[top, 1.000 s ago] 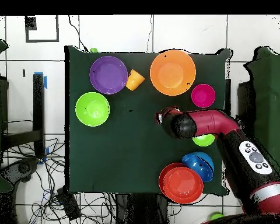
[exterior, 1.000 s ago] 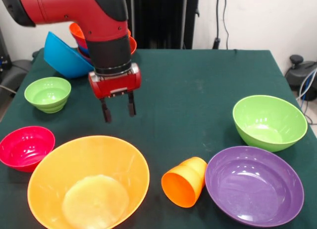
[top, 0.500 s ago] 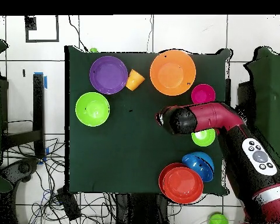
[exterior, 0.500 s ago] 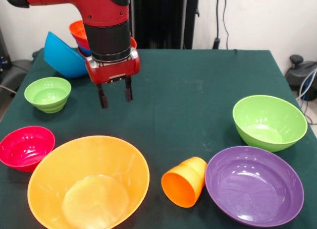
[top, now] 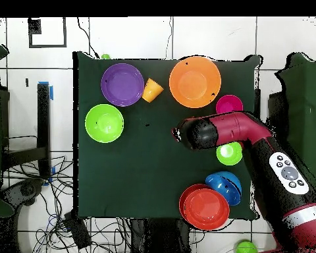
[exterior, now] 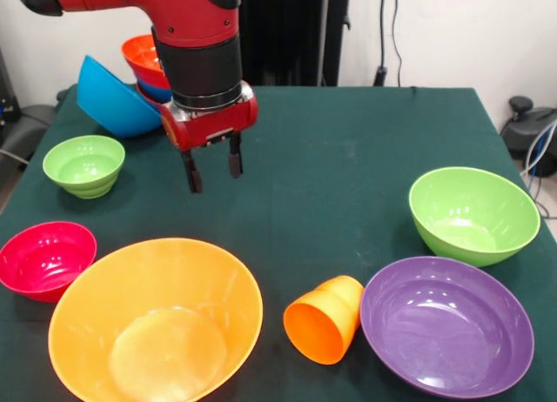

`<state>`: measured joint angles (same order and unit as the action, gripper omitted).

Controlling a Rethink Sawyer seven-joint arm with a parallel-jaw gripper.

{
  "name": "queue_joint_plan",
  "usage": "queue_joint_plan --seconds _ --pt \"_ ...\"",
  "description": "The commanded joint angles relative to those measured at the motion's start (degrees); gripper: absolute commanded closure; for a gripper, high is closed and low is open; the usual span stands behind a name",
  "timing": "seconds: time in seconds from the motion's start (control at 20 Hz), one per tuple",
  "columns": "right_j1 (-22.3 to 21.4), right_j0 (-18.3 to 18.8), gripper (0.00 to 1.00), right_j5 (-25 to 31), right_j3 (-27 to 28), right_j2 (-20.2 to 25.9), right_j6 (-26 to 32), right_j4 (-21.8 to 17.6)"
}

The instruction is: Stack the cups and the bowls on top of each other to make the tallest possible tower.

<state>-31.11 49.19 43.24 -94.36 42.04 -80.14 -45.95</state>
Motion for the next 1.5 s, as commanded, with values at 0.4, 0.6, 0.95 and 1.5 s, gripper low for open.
queue_joint_plan --seconds 0.4,0.6,0.95,1.5 --pt "0.3 3.4 0.0 7.4 -8.0 5.5 31.2 -2.8" --pt "-0.2 3.1 0.0 5.8 -9.5 4.8 30.4 -4.6" --pt "1.5 4.1 0.0 6.6 -10.0 6.6 33.6 -3.6" --pt "2.2 4.4 0.0 6.9 -6.1 9.5 42.7 -6.7"
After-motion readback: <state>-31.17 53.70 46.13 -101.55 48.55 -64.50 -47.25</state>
